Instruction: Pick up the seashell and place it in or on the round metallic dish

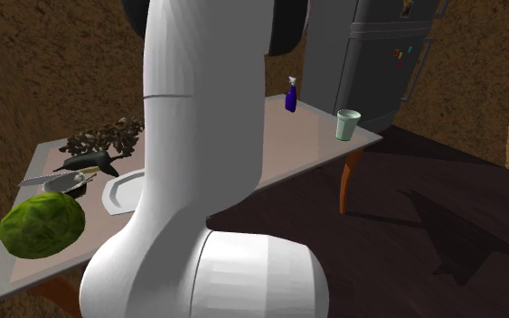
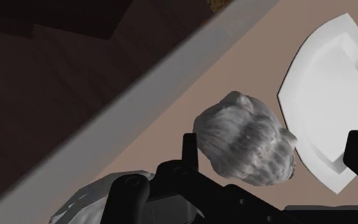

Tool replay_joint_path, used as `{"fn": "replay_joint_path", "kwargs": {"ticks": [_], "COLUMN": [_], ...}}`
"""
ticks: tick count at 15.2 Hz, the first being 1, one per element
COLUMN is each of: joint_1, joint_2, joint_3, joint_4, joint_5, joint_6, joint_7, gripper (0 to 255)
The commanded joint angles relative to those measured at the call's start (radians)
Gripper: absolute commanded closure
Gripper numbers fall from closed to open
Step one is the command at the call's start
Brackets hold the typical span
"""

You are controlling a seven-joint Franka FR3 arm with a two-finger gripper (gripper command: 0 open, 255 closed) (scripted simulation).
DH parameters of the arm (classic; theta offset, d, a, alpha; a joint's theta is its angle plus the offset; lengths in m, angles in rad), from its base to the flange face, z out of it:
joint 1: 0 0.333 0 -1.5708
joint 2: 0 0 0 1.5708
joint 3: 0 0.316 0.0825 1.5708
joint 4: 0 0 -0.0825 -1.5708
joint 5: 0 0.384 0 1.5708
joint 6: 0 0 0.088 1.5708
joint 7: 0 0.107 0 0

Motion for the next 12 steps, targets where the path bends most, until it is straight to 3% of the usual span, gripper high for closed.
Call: {"fn": "replay_joint_path", "kwargs": {"ticks": [1, 6, 12], "joint_1": [0.002, 0.015, 0.037], "joint_2": [0.070, 0.223, 0.256], "joint_3": [0.018, 0.061, 0.075], "joint_4": [0.061, 0.203, 0.184], "joint_5": [0.027, 0.071, 0.091], "joint_6": [-0.006, -0.019, 0.042], "joint_7": [-0.014, -0.028, -0.039], "gripper": [0, 0, 0]}}
